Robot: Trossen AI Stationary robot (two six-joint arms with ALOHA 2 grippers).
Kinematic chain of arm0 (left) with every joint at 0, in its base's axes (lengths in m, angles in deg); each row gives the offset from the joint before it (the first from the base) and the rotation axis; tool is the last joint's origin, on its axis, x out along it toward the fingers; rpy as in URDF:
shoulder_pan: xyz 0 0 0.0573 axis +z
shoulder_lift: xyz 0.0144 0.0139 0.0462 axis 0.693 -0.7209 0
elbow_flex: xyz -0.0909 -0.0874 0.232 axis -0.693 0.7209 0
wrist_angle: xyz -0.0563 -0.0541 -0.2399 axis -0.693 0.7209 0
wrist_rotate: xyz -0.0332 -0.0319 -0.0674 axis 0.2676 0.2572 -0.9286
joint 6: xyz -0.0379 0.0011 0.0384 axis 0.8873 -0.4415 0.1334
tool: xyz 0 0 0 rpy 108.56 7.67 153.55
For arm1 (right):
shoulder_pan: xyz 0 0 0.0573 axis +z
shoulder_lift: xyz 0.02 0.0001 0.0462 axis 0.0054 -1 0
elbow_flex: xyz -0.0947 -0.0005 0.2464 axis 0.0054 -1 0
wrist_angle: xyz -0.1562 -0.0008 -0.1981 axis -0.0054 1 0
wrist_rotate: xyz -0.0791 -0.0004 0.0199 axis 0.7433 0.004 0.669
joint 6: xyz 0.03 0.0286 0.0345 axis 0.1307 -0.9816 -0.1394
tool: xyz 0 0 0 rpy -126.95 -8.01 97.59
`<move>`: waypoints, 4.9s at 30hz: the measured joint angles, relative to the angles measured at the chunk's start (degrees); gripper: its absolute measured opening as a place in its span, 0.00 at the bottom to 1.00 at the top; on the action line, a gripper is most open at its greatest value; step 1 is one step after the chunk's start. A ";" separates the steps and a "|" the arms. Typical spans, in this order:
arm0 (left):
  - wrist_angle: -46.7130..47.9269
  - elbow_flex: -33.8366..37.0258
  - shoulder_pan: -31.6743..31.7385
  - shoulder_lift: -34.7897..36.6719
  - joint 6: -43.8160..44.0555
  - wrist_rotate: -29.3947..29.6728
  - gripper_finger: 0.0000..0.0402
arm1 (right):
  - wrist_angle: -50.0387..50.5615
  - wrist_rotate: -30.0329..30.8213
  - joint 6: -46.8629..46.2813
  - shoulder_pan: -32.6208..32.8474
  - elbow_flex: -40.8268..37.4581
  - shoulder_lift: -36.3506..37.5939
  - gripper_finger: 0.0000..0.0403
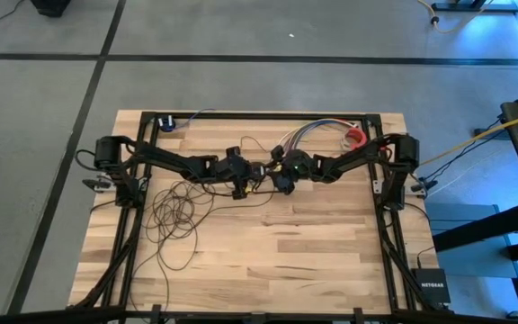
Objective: Coiling cords
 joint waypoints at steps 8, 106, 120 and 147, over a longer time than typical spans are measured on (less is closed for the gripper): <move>-0.04 -0.02 0.06 0.00 0.22 0.08 0.42 | -1.30 -0.07 2.70 0.02 2.65 -3.72 0.34; -20.29 11.20 12.57 15.12 -2.16 -28.54 0.42 | 44.51 -1.10 -28.67 -3.01 18.49 13.32 0.01; -28.87 10.45 11.17 10.26 -3.01 -27.43 0.42 | 42.32 -3.04 -28.73 -2.99 18.49 13.32 0.01; -28.97 8.11 10.97 6.90 -4.83 -24.77 0.02 | 42.66 -4.36 -36.23 -2.99 19.30 13.41 0.11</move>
